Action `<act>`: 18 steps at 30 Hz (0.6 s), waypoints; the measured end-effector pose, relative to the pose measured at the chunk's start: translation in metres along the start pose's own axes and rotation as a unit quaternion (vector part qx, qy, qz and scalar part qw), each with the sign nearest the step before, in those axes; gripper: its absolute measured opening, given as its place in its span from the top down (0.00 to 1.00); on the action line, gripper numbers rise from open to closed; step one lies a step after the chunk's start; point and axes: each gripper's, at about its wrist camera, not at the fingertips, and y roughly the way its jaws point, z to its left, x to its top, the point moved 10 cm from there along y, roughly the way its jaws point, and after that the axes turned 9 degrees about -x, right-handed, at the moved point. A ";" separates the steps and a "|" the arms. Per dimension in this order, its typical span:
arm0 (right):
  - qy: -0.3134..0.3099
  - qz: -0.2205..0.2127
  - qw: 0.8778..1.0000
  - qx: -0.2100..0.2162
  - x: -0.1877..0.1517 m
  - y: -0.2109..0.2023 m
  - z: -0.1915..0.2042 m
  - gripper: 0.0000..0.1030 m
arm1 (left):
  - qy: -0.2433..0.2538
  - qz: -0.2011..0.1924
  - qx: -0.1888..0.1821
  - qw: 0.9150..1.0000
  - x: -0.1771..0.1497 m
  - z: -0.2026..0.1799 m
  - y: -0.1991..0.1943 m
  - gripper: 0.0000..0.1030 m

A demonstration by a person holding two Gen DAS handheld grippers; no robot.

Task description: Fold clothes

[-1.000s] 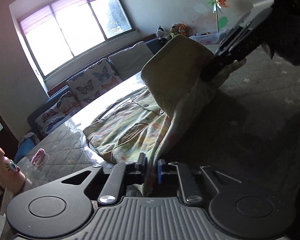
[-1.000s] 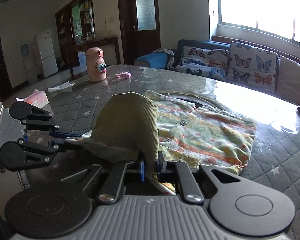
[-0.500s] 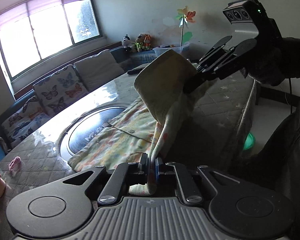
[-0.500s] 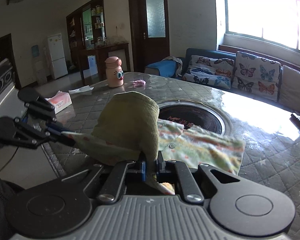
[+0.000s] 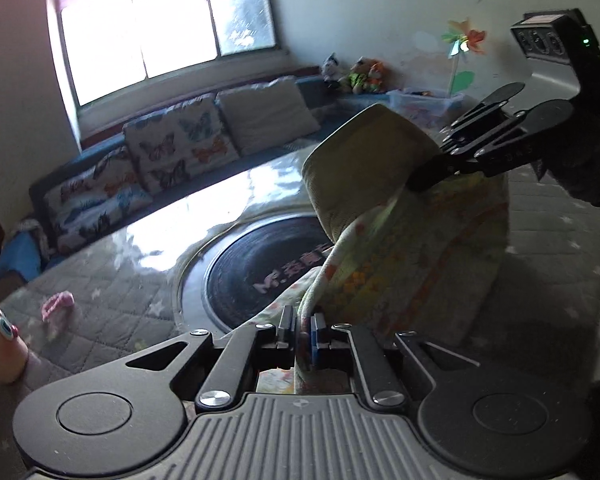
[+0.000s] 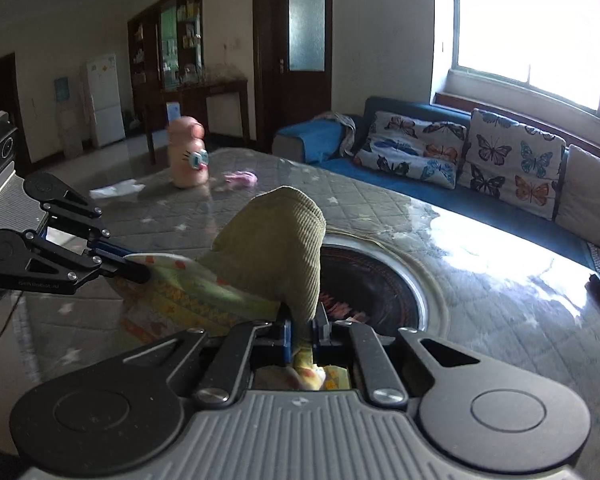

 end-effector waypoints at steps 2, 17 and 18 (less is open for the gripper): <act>-0.001 0.012 1.000 -0.002 0.005 0.024 -0.006 0.92 | -0.019 0.014 0.007 1.000 -0.002 0.016 0.018 0.92; 0.081 0.020 0.994 -0.063 -0.035 0.086 -0.047 0.78 | -0.080 0.049 0.070 0.993 -0.020 0.057 0.081 0.89; 0.082 0.025 0.995 -0.058 -0.039 0.085 -0.046 0.78 | -0.079 0.050 0.072 0.993 -0.019 0.059 0.082 0.89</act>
